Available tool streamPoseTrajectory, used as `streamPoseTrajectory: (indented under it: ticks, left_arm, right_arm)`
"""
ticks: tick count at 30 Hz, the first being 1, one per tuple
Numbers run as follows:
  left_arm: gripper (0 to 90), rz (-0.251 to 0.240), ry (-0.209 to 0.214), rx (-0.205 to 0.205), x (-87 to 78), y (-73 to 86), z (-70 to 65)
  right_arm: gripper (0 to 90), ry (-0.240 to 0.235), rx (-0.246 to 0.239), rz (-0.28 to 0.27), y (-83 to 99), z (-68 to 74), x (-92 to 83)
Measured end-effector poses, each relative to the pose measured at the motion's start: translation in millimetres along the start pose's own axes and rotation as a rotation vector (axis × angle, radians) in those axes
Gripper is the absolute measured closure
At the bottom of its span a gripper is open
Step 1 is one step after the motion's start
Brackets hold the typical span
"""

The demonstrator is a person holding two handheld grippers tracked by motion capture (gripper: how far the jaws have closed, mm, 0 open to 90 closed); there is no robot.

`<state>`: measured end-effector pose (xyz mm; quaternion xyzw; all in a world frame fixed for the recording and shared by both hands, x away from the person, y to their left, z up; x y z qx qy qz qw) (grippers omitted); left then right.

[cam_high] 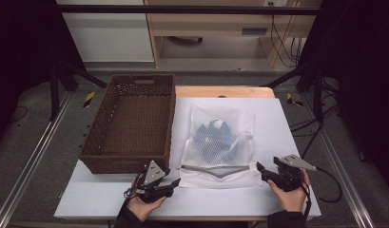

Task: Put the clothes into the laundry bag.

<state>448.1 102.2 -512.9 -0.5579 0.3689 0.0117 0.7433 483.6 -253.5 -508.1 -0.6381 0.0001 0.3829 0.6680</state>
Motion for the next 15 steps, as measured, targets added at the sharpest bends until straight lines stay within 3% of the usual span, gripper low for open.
streamPoseTrajectory:
  ticks: [15]
  left_arm:
    - [35.9, 0.022, -0.022, -0.042, -16.9, 19.8, 35.4]
  right_arm:
    - [25.0, 0.017, -0.003, 0.023, 3.3, -8.0, -4.3]
Point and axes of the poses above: each handheld gripper's, and its own axes: x roughly forward along the jaws, y roughly out of its underside, z roughly to its left, the point moved 8 cm from there along x, roughly forward along the jaws, and after that the axes turned 14 degrees about -y, right-handed, at the moved point
